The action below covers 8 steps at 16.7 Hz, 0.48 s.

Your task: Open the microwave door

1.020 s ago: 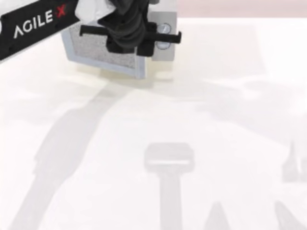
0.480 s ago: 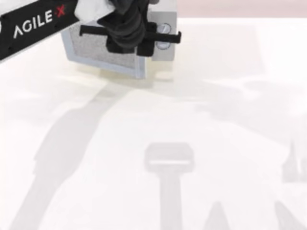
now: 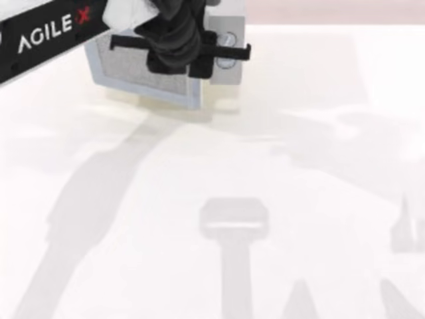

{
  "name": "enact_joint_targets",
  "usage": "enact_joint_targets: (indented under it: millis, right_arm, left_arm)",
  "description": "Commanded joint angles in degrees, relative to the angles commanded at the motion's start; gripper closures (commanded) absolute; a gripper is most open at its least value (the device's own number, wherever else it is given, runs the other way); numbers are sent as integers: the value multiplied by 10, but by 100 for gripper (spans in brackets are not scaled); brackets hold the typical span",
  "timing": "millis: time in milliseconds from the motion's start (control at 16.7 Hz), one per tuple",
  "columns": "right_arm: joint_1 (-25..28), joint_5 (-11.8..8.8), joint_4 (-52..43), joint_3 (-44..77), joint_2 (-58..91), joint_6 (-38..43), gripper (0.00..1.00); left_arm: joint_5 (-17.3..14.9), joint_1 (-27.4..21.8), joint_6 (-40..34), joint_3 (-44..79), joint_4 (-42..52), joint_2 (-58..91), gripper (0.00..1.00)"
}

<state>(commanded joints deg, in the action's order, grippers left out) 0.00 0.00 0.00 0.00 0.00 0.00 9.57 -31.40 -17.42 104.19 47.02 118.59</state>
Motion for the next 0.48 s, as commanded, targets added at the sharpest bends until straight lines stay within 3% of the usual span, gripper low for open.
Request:
enact_joint_targets:
  millis: [480]
  right_arm:
    - [0, 0, 0, 0, 0, 0, 0]
  left_arm:
    - [-33, 17, 67, -76, -34, -54, 100]
